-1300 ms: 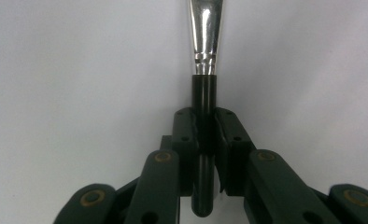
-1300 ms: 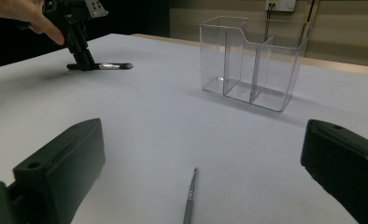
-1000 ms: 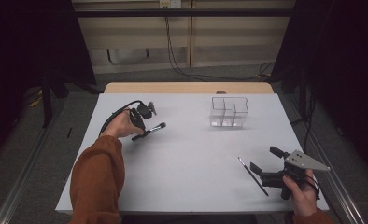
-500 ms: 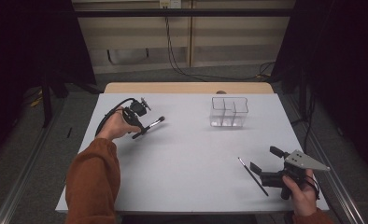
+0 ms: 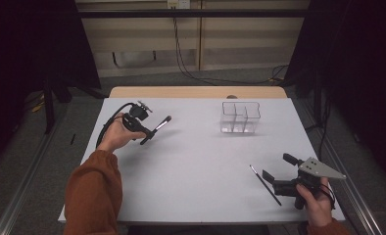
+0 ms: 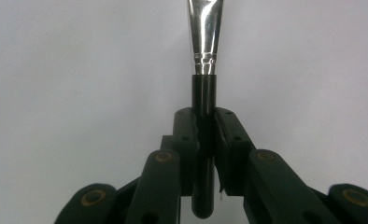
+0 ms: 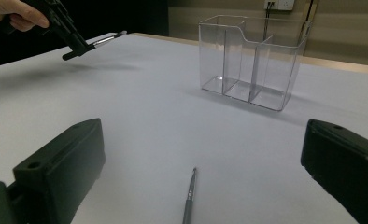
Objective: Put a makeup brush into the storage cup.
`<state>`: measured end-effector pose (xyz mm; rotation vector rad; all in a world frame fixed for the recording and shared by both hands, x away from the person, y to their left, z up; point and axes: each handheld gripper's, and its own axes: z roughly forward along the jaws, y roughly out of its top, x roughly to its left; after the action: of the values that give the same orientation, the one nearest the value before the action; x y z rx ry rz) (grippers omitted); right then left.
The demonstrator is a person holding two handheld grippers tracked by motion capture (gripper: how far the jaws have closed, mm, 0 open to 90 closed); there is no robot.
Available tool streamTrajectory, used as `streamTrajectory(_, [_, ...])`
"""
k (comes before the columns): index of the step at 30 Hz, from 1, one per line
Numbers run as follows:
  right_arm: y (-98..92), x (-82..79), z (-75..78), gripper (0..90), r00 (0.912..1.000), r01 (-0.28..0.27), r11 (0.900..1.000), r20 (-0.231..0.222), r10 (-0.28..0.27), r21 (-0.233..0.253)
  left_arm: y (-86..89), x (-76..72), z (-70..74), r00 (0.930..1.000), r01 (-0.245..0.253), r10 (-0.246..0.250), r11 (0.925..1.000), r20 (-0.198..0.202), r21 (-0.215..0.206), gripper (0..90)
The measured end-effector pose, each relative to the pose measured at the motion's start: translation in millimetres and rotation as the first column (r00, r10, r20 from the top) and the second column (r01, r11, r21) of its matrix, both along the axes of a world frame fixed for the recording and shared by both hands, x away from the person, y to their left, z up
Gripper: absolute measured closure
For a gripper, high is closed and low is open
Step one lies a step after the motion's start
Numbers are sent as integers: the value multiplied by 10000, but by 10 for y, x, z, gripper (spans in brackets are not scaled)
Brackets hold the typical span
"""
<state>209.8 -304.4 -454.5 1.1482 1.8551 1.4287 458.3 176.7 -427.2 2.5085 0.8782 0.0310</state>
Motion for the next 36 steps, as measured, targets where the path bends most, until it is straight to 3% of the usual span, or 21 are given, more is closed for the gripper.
streamTrajectory(5, [2,-1,0,0,10000,7,10000,24,-7,-8,103,-55,-12,9987,-328,361,9957,368,-864,798])
streamTrajectory(10, [7,4,0,0,10000,32,10000,18,-32,18,157,-104,-37,9975,-462,532,9890,465,-1404,798])
streamTrajectory(15, [6,5,-1,0,10000,34,10000,18,-34,11,192,-148,-79,9955,-474,600,9854,727,-1636,798])
streamTrajectory(18, [7,3,0,0,10000,33,10000,17,-33,19,206,-171,-93,9925,-684,860,9798,872,-1881,798])
streamTrajectory(24, [8,5,0,0,10000,31,10000,24,-31,9,272,-245,-98,9840,-989,1351,9564,1163,-2750,798])
streamTrajectory(26, [5,4,-1,0,10000,48,10000,-1,-48,24,286,-280,-104,9800,-1054,1479,9532,1328,-2833,797])
streamTrajectory(30, [4,7,-3,0,10000,76,10000,-17,-76,34,312,-300,-117,9802,-1054,1485,9513,1311,-2897,797])
streamTrajectory(33, [10,8,-1,0,10000,40,10000,-4,-40,-5,319,-335,-153,9744,-1152,1651,9495,1527,-2919,797])
streamTrajectory(36, [8,10,-3,0,10000,76,10000,-5,-76,-7,333,-374,-166,9697,-1123,1751,9390,1706,-3250,797])
